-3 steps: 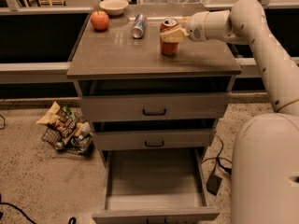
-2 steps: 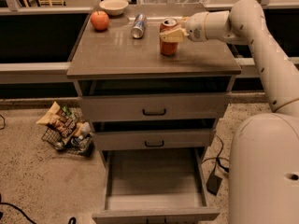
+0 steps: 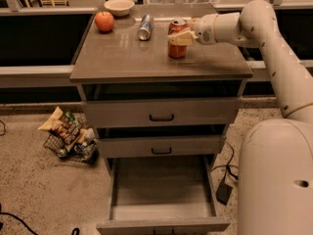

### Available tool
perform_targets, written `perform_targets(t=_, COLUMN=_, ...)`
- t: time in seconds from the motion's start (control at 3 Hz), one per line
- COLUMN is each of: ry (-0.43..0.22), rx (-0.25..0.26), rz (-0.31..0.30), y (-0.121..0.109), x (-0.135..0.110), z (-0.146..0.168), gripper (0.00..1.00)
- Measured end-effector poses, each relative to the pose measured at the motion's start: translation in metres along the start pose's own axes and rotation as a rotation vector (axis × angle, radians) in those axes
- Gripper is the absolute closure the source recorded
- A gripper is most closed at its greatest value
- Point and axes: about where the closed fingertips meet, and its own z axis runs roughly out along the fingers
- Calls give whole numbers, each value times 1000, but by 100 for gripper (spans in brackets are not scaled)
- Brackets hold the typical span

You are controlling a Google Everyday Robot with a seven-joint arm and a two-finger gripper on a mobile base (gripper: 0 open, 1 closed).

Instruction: Pick coke can from bottom drawer and place on counter

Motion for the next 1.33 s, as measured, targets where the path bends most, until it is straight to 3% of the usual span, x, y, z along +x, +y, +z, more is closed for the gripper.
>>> perform_targets(t=0.33, ry=1, rx=0, rz=-3, y=0, x=0, z=-1, gripper=0)
perform_targets(t=0.67, ry=6, rx=20, rz=-15, y=-1, x=-4, z=-14, gripper=0)
perform_targets(t=1.33, ry=12, rx=117, rz=-54, y=4, x=-17, z=-68, gripper=0)
